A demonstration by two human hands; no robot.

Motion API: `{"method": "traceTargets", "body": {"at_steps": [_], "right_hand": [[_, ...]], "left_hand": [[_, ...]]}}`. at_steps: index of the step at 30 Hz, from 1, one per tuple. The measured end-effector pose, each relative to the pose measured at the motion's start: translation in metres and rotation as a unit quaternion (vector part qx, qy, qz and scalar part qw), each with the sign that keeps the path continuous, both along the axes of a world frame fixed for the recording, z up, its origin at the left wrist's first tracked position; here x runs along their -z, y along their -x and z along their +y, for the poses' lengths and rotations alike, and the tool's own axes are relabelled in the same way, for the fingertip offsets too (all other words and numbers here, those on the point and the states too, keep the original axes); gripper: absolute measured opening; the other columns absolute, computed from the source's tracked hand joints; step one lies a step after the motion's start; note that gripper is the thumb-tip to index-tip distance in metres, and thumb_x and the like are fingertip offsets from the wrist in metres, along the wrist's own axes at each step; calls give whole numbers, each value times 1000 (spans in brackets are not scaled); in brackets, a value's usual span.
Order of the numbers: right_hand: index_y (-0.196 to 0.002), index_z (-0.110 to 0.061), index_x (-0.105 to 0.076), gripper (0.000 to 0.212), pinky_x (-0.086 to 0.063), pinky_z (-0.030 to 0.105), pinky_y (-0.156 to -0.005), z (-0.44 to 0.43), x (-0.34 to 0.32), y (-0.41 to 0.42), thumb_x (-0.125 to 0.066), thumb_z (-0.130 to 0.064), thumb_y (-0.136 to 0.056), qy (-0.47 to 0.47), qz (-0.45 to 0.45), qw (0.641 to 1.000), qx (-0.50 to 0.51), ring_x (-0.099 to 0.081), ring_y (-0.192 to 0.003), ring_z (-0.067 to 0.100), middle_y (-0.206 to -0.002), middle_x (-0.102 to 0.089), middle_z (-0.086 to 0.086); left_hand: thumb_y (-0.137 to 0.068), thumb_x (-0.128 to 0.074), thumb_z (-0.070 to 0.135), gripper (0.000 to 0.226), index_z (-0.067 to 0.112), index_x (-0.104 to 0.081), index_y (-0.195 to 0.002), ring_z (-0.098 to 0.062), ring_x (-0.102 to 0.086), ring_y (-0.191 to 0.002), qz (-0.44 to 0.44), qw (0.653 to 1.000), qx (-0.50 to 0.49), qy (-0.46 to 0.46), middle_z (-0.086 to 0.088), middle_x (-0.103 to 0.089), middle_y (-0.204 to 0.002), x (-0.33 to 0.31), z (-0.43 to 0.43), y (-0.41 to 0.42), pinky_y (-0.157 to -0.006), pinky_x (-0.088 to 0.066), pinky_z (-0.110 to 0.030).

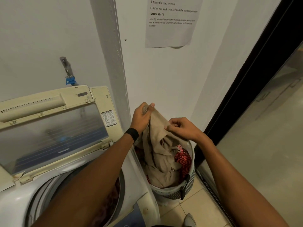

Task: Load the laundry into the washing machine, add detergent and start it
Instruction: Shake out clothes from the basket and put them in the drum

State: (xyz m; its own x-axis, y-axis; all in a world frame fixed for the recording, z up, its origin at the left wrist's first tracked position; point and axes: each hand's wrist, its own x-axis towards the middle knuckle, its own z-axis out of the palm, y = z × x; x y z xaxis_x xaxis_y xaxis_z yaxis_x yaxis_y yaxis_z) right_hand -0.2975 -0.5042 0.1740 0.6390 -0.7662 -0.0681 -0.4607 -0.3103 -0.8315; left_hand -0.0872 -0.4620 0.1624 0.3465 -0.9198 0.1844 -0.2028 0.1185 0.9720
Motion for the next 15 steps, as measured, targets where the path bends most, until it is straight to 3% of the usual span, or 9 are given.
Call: {"method": "traceTargets", "body": {"at_steps": [3, 6, 9, 12, 15], "right_hand": [[-85, -10, -70, 27, -42, 31, -64, -3, -1, 4, -69, -33, -97, 25, -15, 999, 16, -50, -63, 14, -69, -54, 16], [-83, -13, -68, 27, -44, 33, -65, -11, -1, -1, -67, -36, -98, 92, -61, 987, 118, -54, -67, 12, -74, -64, 10], [-84, -16, -68, 23, -45, 30, -66, -12, -8, -12, -68, -35, -97, 106, -92, 978, 156, -58, -70, 11, -76, -66, 3], [-81, -18, -67, 26, -42, 21, -60, -8, -14, -27, -72, -40, -94, 96, -97, 977, 166, -55, -64, 6, -71, -64, -6], [-78, -19, -65, 19, -40, 24, -59, -5, -14, -37, -73, -29, -92, 97, -102, 973, 183, -50, -56, 0, -66, -59, -10]], "left_hand": [[-107, -54, 38, 40, 14, -41, -77, -16, -37, -67, 2, 1000, 3, 13, -6, -35, -72, 2, -1, -5, -65, -35, -30], [-109, -49, 39, 38, 9, -48, -85, -15, -46, -73, -10, 1000, 15, 23, -5, -46, -77, 6, -1, -2, -73, -40, -30], [-109, -49, 33, 30, 6, -63, -104, -10, -64, -96, -23, 998, 47, 40, 2, -67, -100, 5, 2, 8, -91, -46, -21], [-102, -61, 35, 31, 8, -66, -117, -11, -66, -108, -11, 994, 94, 52, -2, -70, -114, -3, 7, 20, -94, -50, -20], [-95, -73, 28, 31, 8, -66, -118, -12, -67, -110, -20, 991, 120, 54, -3, -71, -115, -5, 8, 27, -98, -51, -23]]}}
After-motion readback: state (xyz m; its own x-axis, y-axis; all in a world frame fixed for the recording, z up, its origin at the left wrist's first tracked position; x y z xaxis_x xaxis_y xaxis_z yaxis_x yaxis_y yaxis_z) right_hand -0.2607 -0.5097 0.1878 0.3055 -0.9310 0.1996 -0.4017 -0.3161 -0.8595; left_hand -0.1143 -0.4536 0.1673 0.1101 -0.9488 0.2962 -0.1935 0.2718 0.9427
